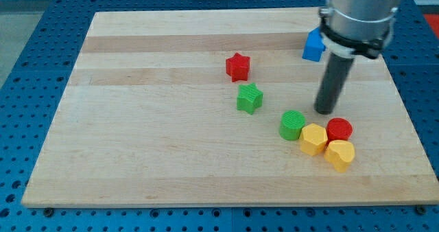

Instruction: Move the red circle to the right of the green star

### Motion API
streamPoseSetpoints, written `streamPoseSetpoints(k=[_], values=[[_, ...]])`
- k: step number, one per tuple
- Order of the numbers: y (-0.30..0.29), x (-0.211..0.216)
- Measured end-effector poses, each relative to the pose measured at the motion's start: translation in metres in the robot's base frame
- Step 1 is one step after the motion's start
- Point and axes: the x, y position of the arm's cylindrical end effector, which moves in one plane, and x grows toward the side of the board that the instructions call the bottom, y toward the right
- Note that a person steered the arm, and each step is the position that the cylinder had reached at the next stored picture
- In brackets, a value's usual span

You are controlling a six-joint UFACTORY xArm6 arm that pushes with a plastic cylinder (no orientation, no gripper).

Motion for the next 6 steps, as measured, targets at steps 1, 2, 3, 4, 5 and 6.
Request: streamPoseSetpoints(k=[1, 2, 3, 4, 5, 6], values=[[0.038, 0.028], [0.046, 0.063], [0.032, 0.093], [0.009, 0.093], [0.003, 0.088], [0.003, 0.080]])
